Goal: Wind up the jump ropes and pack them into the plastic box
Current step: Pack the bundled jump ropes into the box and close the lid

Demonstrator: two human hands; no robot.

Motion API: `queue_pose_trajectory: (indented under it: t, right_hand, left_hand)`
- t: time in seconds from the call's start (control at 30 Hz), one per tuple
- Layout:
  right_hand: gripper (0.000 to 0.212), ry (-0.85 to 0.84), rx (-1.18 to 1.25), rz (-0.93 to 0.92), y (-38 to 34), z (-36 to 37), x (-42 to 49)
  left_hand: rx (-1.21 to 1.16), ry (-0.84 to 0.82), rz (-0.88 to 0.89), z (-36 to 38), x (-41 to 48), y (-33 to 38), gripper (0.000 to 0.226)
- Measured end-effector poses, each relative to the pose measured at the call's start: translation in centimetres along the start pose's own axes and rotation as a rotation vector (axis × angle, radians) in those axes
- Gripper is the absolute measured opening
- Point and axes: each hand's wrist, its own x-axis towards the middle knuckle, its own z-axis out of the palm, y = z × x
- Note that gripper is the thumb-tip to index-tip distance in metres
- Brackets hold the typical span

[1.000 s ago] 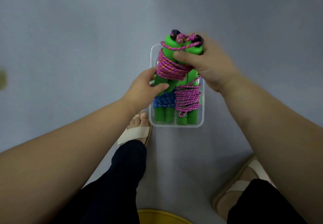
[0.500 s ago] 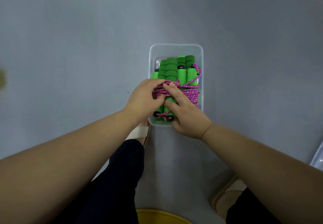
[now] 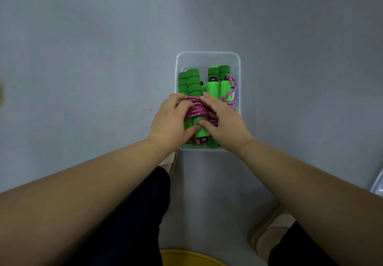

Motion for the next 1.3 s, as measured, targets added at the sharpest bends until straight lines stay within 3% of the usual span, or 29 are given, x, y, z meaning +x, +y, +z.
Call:
queue_pose_trajectory:
  t: [0.2, 0.3, 0.37, 0.43, 0.5, 0.6, 1.13, 1.3]
  right_hand:
    - [0.051, 0.095, -0.338, -0.054, -0.1, 1.2, -0.4]
    - [0.046, 0.177, -0.357, -0.09, -0.3, 0.8, -0.4]
    - [0.047, 0.282, -0.509, -0.109, 0.1, -0.1, -0.4]
    - [0.057, 0.25, -0.627, -0.052, 0.4, -1.1, -0.3]
    - [0.067, 0.123, -0.628, 0.021, 0.8, -1.9, 0.0]
    - [0.071, 0.024, -0.636, 0.021, 1.4, -2.4, 0.1]
    - [0.062, 0.052, -0.594, -0.067, 2.9, -2.3, -0.7]
    - [0.062, 0.021, -0.661, -0.037, 3.1, -1.3, -1.1]
  left_hand:
    - [0.136, -0.03, 0.07, 0.8, 0.2, 0.9, 0.062]
    - [0.191, -0.166, 0.074, 0.9, 0.7, 0.6, 0.069]
    - [0.246, -0.247, 0.109, 0.7, 0.8, 0.1, 0.086]
    - [0.312, -0.325, 0.116, 0.5, 0.5, -0.2, 0.11]
    - [0.378, -0.336, 0.106, 0.6, 0.4, -0.2, 0.118]
    - [0.417, -0.301, 0.121, 0.6, 0.7, 0.1, 0.113]
    - [0.428, -0.368, 0.016, -0.2, 3.6, 1.5, 0.107]
    - [0.631, -0.389, 0.013, 0.8, 4.2, 2.1, 0.105]
